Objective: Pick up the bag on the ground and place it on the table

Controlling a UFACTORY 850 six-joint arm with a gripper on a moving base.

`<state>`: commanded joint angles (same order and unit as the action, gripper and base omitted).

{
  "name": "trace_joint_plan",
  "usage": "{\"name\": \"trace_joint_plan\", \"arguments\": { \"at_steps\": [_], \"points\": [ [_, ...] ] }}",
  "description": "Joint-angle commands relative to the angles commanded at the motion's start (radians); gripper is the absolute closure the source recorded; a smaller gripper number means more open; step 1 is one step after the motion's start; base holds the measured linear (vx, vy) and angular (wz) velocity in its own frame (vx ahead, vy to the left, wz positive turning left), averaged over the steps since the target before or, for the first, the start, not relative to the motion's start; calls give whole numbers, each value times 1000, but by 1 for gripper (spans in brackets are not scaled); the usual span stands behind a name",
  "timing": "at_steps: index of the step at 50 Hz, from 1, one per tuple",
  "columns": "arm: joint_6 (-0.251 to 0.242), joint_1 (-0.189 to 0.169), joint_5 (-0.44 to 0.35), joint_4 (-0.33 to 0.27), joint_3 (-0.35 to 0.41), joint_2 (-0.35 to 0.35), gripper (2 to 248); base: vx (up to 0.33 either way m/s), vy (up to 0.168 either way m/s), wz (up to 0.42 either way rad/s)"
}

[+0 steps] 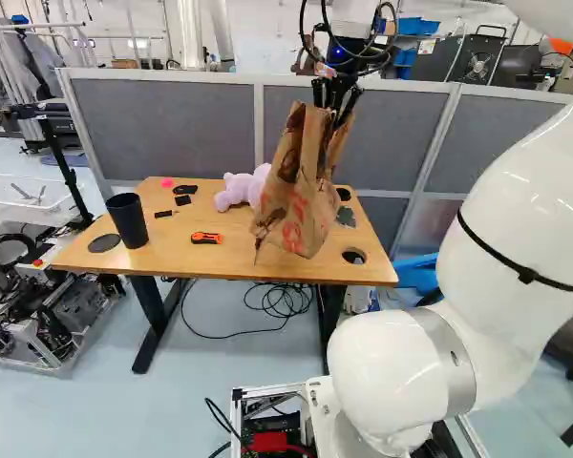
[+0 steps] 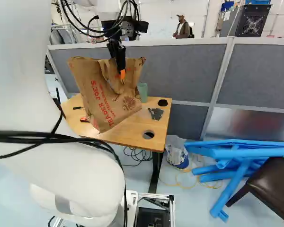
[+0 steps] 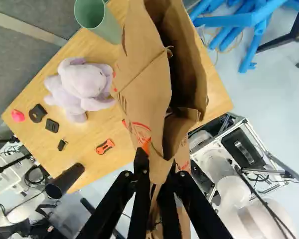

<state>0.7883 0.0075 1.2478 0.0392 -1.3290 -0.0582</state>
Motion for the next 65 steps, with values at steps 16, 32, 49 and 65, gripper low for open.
{"name": "trace_joint_plan", "arguments": {
  "at_steps": [16,32,49,65],
  "points": [
    [168,0,0,35,0,0,225,0,0,0],
    [337,0,0,43,0,0,225,0,0,0],
    [515,0,0,-2,0,0,225,0,0,0],
    [683,0,0,-41,0,0,225,0,0,0]
  ]
}}
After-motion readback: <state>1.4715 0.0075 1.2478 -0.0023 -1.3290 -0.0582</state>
